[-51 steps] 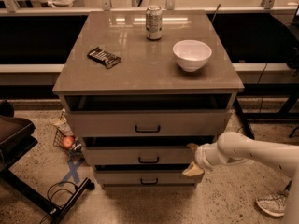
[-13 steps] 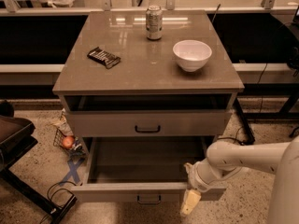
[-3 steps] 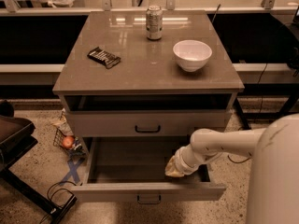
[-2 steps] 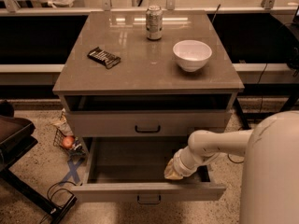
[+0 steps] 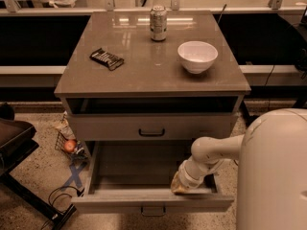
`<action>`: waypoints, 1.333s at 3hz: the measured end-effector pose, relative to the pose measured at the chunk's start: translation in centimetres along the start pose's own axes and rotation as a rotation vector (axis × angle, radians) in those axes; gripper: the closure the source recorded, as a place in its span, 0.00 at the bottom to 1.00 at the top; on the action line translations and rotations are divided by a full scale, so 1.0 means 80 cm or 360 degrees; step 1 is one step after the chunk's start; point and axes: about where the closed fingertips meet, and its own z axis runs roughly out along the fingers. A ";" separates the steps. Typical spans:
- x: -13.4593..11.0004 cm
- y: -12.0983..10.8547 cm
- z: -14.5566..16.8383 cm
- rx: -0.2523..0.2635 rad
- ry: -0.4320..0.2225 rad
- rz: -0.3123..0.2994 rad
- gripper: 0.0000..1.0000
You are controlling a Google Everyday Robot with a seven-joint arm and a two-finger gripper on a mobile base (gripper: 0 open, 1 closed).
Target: Open middle drawer
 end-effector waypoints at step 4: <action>0.021 0.038 0.002 -0.0076 -0.0023 0.0077 0.59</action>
Offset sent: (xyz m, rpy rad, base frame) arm -0.0906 -0.0480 -0.0094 0.0366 0.1848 -0.0864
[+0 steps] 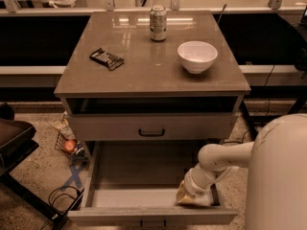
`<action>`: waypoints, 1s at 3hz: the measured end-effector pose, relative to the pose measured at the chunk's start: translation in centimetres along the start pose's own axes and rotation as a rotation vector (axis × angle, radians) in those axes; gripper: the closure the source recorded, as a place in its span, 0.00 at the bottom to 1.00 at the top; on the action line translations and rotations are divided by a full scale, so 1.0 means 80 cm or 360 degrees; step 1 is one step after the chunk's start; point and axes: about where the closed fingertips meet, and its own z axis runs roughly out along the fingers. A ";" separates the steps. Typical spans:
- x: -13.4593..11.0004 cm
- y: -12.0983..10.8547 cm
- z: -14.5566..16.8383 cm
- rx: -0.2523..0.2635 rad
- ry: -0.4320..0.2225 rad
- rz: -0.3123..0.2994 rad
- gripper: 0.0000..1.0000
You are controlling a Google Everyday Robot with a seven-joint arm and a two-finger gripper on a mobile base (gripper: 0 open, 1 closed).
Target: Open middle drawer
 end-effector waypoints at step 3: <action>0.000 0.004 0.004 -0.0014 -0.0001 -0.0001 0.00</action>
Offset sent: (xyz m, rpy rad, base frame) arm -0.0010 0.0005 -0.0008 0.0004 0.0024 0.0011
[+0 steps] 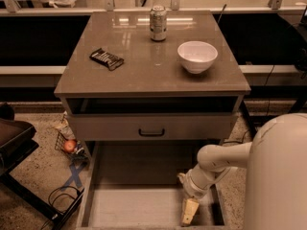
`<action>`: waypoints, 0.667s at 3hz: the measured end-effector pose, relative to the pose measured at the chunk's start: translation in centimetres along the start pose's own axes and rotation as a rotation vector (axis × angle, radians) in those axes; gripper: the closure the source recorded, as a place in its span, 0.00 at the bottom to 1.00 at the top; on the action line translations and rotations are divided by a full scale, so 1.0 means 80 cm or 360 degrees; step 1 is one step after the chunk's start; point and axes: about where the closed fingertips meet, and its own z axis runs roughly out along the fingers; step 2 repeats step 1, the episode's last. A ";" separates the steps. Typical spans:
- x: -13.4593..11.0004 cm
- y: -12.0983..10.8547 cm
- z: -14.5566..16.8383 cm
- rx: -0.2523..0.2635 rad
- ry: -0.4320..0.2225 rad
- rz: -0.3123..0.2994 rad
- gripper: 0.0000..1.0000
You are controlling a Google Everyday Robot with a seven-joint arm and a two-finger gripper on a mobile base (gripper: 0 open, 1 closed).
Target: Open middle drawer
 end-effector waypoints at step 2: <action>0.000 0.000 0.000 0.0000 0.0000 0.0000 0.00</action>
Offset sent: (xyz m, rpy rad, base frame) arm 0.0000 0.0000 0.0000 0.0000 0.0000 0.0000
